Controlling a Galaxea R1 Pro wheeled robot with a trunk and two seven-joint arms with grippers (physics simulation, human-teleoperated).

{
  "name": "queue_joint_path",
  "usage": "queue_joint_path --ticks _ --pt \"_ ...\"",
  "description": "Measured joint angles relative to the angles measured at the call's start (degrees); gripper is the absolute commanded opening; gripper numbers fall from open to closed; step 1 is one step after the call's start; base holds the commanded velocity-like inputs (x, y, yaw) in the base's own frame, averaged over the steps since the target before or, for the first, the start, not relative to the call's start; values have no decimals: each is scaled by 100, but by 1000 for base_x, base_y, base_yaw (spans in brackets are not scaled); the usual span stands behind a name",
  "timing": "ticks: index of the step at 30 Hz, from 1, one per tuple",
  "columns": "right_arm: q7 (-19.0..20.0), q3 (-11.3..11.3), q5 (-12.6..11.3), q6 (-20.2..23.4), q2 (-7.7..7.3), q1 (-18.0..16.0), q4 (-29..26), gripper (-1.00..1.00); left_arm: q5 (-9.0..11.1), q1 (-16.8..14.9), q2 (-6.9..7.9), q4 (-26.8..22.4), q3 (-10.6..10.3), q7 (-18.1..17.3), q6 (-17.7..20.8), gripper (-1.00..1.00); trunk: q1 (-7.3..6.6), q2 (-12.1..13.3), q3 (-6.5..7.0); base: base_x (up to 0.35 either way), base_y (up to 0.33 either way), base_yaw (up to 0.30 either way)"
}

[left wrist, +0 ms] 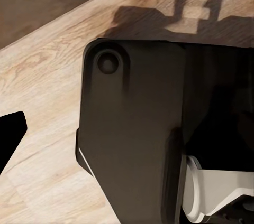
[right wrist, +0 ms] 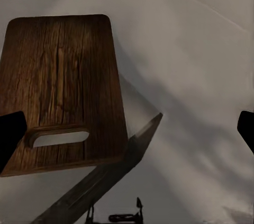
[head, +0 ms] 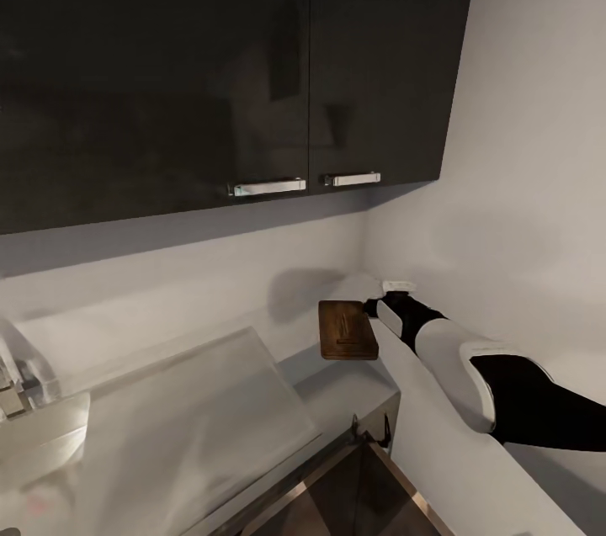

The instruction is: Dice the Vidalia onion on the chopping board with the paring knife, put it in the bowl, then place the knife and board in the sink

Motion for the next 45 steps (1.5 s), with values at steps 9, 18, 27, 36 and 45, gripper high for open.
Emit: queue_joint_path --ticks 9,18,27,36,45 --pt "1 -2 -443 0 17 12 184 100 0 0 -59 1 0 -7 0 100 0 0 0 0 0 0" --pt "-6 -1 -886 22 -36 13 198 100 0 -1 -79 4 0 -7 5 100 0 0 -30 0 0 0" --pt "1 -6 -898 10 -43 13 197 100 0 -3 -80 38 0 -4 4 100 0 0 -110 0 0 0" --pt "20 -9 -907 -14 -46 15 182 100 0 -7 -80 39 0 -4 4 100 0 0 -192 0 0 0" --pt "39 -9 -926 -393 -46 17 172 100 0 -9 -80 47 0 -4 5 100 0 0 -274 0 0 0"
